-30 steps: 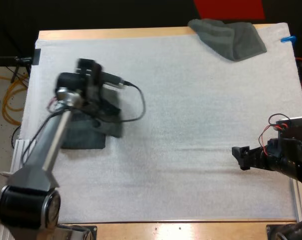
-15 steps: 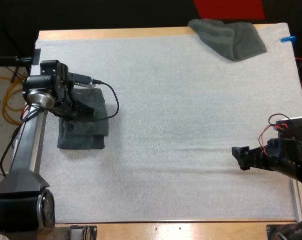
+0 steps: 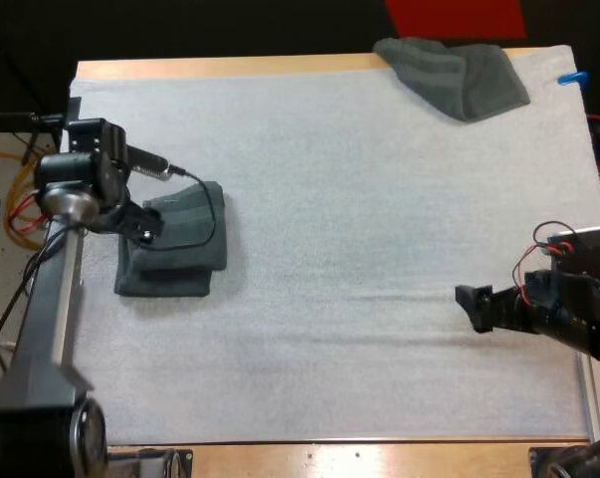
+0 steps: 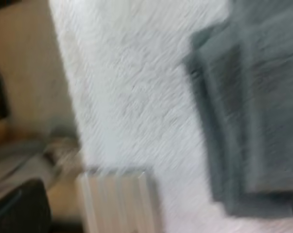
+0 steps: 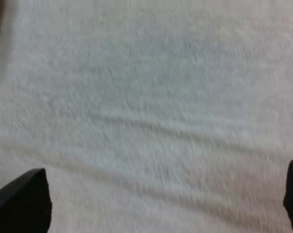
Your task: Pick towel from pile fold and stack
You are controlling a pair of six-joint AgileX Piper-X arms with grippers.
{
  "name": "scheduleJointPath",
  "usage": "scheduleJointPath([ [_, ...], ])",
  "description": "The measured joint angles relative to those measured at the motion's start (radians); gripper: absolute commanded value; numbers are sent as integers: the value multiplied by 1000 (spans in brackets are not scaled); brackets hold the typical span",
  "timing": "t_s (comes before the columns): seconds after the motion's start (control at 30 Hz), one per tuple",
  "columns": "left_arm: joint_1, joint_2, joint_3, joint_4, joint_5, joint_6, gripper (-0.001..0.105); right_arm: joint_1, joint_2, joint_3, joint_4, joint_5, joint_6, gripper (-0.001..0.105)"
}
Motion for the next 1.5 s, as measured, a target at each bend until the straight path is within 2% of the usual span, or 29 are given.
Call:
scheduleJointPath([
  [0.1, 0, -76, 0, -1, 113, -38, 104, 0, 0, 0, -46, -16, 0, 94],
  [0.23, 0, -180, 0, -1, 236, -83, 104, 0, 0, 0, -109, -100, 0, 94],
  [0.43, 0, -325, 0, -1, 327, -103, 104, 0, 4, 0, -209, -164, 0, 94],
  [0.67, 0, -445, 5, 3, 352, -115, 104, -35, 86, 0, -298, -124, 0, 94],
  [0.8, 0, -518, 48, 5, 357, -128, 104, -142, 129, 0, -332, -120, -11, 94],
  [0.93, 0, -597, 123, 3, 357, -138, 104, -274, 124, 0, -328, -113, -78, 94],
  [1.07, 0, -664, 199, -10, 357, -138, 104, -394, 89, 0, -258, -109, -140, 94],
  [1.17, 0, -706, 242, -22, 360, -138, 104, -456, 41, 0, -165, -90, -234, 94],
  [1.33, -19, -764, 290, -49, 360, -138, 104, -468, -55, 0, -23, 29, -287, 94],
  [1.5, -95, -868, 324, -62, 357, -125, 104, -468, -185, 23, 39, 47, -291, 94],
])
